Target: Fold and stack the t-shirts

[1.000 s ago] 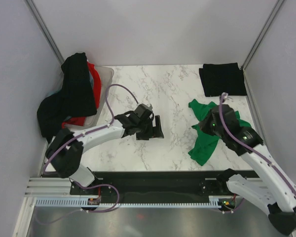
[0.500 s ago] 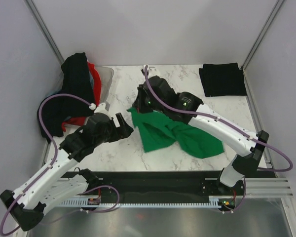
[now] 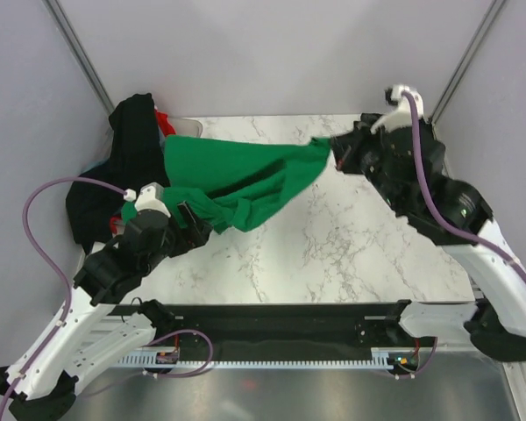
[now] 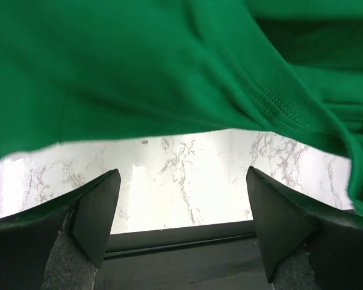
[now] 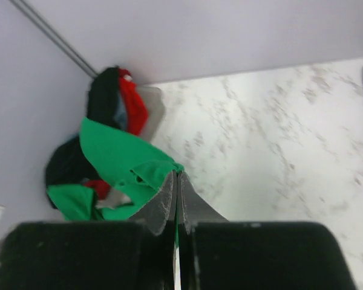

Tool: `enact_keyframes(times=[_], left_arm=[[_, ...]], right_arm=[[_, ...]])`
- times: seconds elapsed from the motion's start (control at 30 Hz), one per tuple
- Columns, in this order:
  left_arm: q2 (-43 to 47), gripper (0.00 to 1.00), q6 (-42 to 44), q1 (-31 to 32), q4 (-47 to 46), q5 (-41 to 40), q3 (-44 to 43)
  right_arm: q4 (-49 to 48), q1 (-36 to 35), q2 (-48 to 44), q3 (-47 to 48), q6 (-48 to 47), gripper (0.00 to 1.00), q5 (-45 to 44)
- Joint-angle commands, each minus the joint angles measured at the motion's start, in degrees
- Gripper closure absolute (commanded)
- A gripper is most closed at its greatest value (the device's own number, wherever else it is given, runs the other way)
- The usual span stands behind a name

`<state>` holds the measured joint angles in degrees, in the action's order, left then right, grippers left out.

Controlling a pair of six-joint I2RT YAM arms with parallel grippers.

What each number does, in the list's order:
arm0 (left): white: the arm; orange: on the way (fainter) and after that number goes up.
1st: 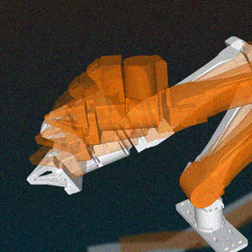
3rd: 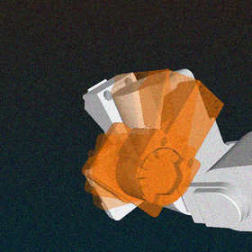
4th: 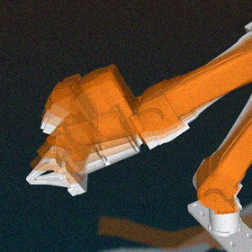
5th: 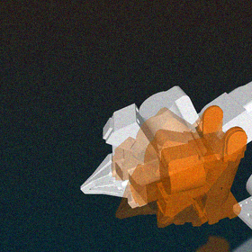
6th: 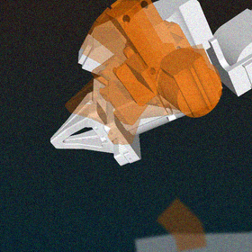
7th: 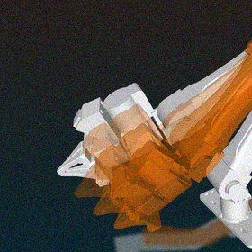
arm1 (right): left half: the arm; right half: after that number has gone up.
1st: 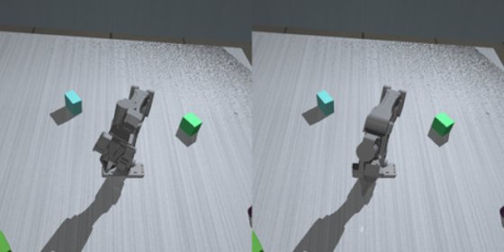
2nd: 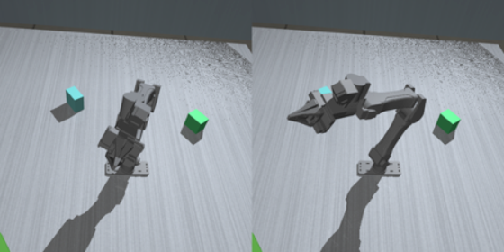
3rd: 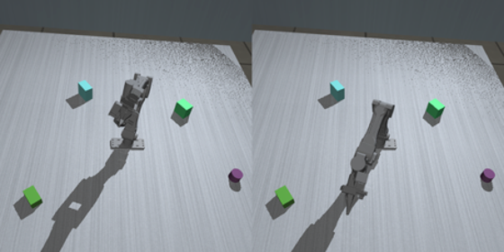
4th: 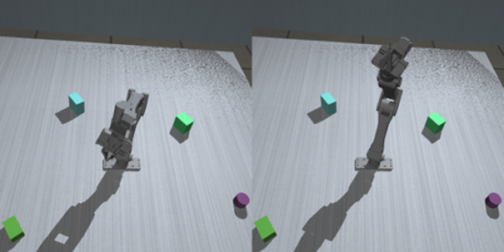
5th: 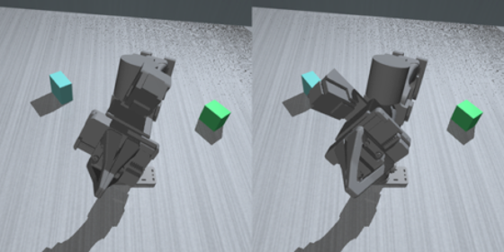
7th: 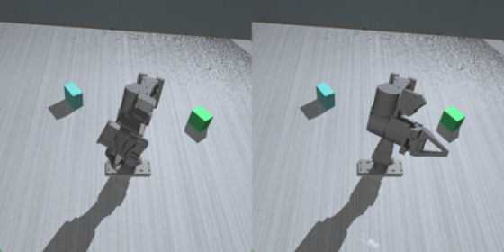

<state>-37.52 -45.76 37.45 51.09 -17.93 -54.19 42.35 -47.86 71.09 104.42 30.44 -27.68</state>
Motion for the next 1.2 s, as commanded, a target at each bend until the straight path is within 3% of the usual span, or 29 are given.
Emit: enact_keyframes(times=[0.0, 0.17, 0.3, 0.47, 0.6, 0.87, 1.0, 1.17], left_arm=[[-0.7, 0.08, -0.6, -0.3, 0.9, -2.5, 0.1], [-2.8, 0.1, -2.9, -0.3, 0.3, -1.1, 2.7], [-3.0, 0.11, -4.1, -0.3, -1.7, 0.0, 5.1], [-7.8, 0.1, -4.7, -0.3, -6.9, 2.3, 9.6], [-17.5, 0.05, -8.1, -0.4, -8.5, 2.5, 12.4], [-26.5, 0.08, -15.1, -1.5, -12.8, 1.4, 18.1], [-24.4, 0.04, -15.4, -8.3, -15.2, 3.3, 23.5], [-23.2, 0.07, -11.7, -16.3, -21.8, 7.9, 27.6]], right_arm=[[-0.2, 1.3, -8.3, -16.3, 3.3, 1.0, -4.7], [5.2, 7.0, -19.0, -38.6, 14.9, 1.0, -6.1], [5.5, 10.5, -23.6, -46.9, 16.6, 1.0, -5.4], [5.5, 12.2, -23.9, -49.2, 16.8, 1.0, -3.5], [4.7, 12.2, -23.2, -49.8, 16.1, 1.0, -2.6], [3.2, 14.4, -21.5, -49.2, 13.8, 1.0, -0.6], [1.9, 16.3, -19.8, -49.0, 12.0, 1.0, 2.3], [-0.9, 20.0, -18.3, -50.5, 10.5, 1.0, 7.4]])
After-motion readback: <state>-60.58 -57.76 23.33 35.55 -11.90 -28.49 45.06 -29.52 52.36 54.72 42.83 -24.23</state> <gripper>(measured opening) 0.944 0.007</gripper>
